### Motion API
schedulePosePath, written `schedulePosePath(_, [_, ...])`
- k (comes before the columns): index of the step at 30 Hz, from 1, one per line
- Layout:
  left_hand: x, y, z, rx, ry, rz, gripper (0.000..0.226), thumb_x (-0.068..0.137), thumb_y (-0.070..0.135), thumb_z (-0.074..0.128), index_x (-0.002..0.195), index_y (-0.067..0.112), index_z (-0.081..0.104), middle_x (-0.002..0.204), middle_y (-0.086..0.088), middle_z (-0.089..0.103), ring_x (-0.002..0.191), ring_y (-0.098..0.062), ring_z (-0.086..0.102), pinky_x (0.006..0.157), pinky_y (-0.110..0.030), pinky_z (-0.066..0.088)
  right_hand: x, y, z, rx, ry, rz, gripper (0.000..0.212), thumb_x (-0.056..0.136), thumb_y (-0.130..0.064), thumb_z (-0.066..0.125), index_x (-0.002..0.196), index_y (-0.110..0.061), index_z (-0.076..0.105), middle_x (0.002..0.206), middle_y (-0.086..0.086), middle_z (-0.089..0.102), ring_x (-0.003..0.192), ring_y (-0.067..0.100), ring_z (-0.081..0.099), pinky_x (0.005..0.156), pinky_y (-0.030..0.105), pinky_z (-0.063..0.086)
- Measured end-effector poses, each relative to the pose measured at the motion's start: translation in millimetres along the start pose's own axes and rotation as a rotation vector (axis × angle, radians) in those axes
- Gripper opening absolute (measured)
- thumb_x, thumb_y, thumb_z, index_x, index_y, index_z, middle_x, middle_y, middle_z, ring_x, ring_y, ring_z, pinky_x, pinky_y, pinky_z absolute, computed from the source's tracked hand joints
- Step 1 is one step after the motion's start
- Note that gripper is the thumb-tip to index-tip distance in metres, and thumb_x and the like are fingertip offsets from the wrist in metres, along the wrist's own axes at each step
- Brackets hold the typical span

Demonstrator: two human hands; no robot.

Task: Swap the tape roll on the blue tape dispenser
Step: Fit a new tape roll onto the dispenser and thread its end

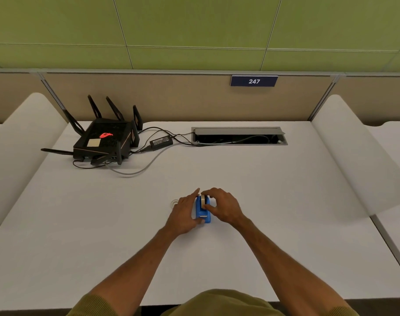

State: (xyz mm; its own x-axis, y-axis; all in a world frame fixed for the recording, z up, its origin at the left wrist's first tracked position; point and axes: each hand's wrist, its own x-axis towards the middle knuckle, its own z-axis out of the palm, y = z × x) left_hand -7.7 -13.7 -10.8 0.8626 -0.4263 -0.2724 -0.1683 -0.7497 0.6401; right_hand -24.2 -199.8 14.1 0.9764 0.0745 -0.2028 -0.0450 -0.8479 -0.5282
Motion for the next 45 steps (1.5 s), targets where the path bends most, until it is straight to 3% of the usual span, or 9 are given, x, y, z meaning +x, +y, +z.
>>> schedulePosePath(17, [1, 6, 4, -0.024, -0.004, -0.033, 0.102, 0.089, 0.042, 0.079, 0.167, 0.022, 0.016, 0.169, 0.000, 0.034, 0.157, -0.020, 0.033, 0.131, -0.040, 0.029, 2, 3, 5, -0.060, -0.033, -0.018, 0.045, 0.107, -0.036, 0.060, 0.150, -0.024, 0.057, 0.157, -0.006, 0.055, 0.143, 0.016, 0.052, 0.118, 0.035, 0.043])
schedulePosePath(21, [-3, 4, 2, -0.130, -0.005, 0.011, 0.086, 0.097, 0.026, 0.072, 0.166, 0.021, 0.021, 0.171, 0.002, 0.029, 0.159, -0.018, 0.028, 0.133, -0.040, 0.027, 1, 5, 5, -0.081, -0.026, -0.028, 0.048, 0.106, -0.039, 0.062, 0.151, -0.026, 0.057, 0.160, -0.008, 0.050, 0.145, 0.013, 0.050, 0.116, 0.035, 0.045])
schedulePosePath(25, [-4, 5, -1, -0.170, 0.094, 0.042, 0.069, 0.100, 0.011, 0.065, 0.161, 0.018, 0.034, 0.166, 0.002, 0.039, 0.155, -0.017, 0.037, 0.131, -0.036, 0.030, 0, 5, 7, -0.087, -0.016, -0.037, 0.049, 0.106, -0.039, 0.062, 0.152, -0.025, 0.056, 0.158, -0.007, 0.053, 0.143, 0.014, 0.052, 0.115, 0.032, 0.044])
schedulePosePath(30, [-2, 10, 3, -0.178, 0.120, -0.007, 0.055, 0.104, 0.017, 0.062, 0.156, 0.015, 0.043, 0.157, -0.002, 0.051, 0.148, -0.020, 0.048, 0.128, -0.036, 0.036, -1, 4, 7, -0.092, 0.040, -0.009, 0.058, 0.103, -0.044, 0.063, 0.156, -0.023, 0.048, 0.159, -0.007, 0.052, 0.144, 0.014, 0.052, 0.116, 0.034, 0.044])
schedulePosePath(34, [2, 11, 4, -0.147, 0.132, -0.018, 0.047, 0.101, 0.023, 0.066, 0.146, 0.016, 0.053, 0.146, -0.003, 0.060, 0.138, -0.021, 0.055, 0.121, -0.036, 0.043, 0, 5, 5, -0.109, 0.079, -0.052, 0.046, 0.101, -0.040, 0.067, 0.144, -0.026, 0.057, 0.145, -0.008, 0.060, 0.133, 0.014, 0.059, 0.110, 0.032, 0.047])
schedulePosePath(45, [11, 13, 4, -0.153, 0.140, -0.091, 0.051, 0.098, 0.031, 0.070, 0.145, 0.017, 0.055, 0.149, -0.003, 0.059, 0.140, -0.021, 0.054, 0.123, -0.038, 0.042, 7, 5, 5, -0.154, 0.107, -0.106, 0.026, 0.100, -0.033, 0.068, 0.124, -0.023, 0.071, 0.131, -0.006, 0.068, 0.121, 0.016, 0.063, 0.108, 0.032, 0.045])
